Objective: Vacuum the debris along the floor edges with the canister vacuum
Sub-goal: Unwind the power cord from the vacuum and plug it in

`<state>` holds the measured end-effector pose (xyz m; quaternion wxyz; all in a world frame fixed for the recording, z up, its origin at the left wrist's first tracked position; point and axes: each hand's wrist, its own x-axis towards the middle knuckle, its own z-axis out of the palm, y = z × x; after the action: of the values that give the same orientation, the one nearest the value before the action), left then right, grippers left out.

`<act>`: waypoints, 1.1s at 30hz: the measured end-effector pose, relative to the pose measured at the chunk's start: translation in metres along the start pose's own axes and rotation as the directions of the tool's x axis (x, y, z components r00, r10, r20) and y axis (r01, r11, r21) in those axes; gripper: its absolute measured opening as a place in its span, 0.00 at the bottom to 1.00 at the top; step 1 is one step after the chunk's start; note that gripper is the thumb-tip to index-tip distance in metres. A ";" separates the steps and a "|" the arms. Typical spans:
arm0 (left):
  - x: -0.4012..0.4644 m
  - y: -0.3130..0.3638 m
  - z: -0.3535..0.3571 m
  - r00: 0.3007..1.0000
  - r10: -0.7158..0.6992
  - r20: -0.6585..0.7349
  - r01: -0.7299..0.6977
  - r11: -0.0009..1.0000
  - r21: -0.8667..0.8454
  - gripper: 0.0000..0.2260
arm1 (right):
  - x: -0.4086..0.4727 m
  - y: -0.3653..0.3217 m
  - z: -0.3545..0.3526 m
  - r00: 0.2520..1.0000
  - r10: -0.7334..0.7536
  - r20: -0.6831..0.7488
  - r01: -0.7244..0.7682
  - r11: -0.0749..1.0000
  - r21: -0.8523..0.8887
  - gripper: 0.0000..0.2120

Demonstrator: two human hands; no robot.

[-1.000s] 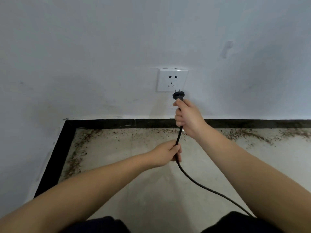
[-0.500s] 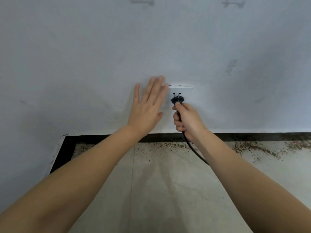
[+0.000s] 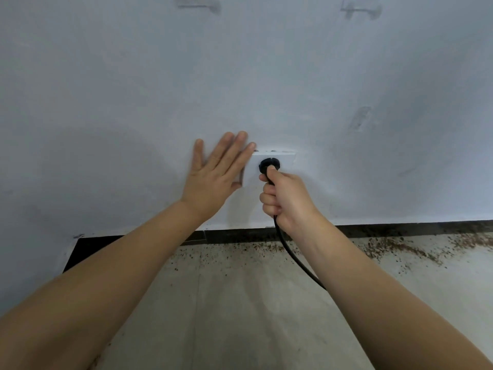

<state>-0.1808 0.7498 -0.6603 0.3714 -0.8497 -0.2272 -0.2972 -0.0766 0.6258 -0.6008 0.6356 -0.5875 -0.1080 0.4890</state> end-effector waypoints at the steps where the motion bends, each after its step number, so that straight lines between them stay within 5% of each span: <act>1: 0.000 -0.001 0.002 1.000 0.011 -0.017 -0.011 1.000 0.001 0.39 | 0.001 0.000 0.002 1.000 0.002 -0.008 -0.002 1.000 0.012 0.13; 7: 0.001 -0.003 0.007 0.999 0.032 -0.036 -0.031 0.999 0.031 0.49 | 0.003 -0.004 0.007 0.999 0.049 -0.013 -0.047 0.994 0.103 0.14; 13: 0.005 0.001 -0.016 0.998 -0.025 0.065 0.028 0.998 -0.053 0.40 | -0.004 -0.018 -0.002 0.974 0.205 0.092 -0.210 0.977 0.041 0.15; 20: 0.001 -0.005 -0.029 0.996 -0.001 0.092 0.015 0.988 -0.156 0.37 | -0.005 -0.013 -0.028 0.995 0.082 0.057 -0.045 0.877 -0.478 0.17; 23: 0.002 -0.001 -0.043 0.985 -0.009 0.172 0.050 0.970 -0.236 0.35 | -0.014 -0.019 -0.046 0.999 0.018 -0.031 -0.032 0.825 -0.564 0.17; 28: 0.034 -0.014 -0.113 0.786 0.118 0.607 0.244 0.842 -0.480 0.35 | -0.071 -0.055 -0.055 0.982 0.123 -0.144 -0.187 0.748 -0.637 0.15; 33: 0.101 -0.028 -0.203 0.726 0.259 0.637 0.302 0.712 -0.633 0.27 | -0.145 -0.122 -0.062 0.962 0.186 -0.200 -0.273 0.687 -0.673 0.10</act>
<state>-0.1931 0.6285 -0.4669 -0.0951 -0.9685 -0.2284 -0.0285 -0.0446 0.4984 -0.4510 0.3074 -0.8188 -0.1722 0.4533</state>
